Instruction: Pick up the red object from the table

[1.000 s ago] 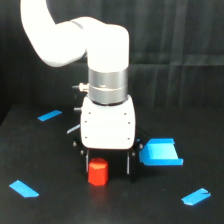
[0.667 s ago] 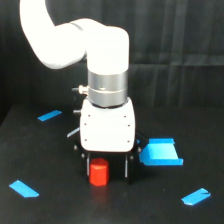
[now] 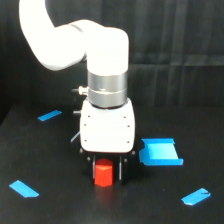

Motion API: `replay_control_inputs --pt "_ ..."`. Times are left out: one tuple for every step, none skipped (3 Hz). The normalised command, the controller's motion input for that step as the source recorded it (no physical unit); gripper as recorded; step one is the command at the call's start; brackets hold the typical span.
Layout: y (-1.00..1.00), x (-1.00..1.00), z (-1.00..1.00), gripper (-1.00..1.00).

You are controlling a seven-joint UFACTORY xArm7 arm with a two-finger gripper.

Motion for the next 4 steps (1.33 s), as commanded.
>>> replay_control_inputs --pt "0.02 0.06 -0.21 -1.0" --pt "0.02 0.05 -0.15 -1.0" --pt "-0.09 0.01 0.78 -1.0" --pt "-0.05 0.06 0.8 -1.0"
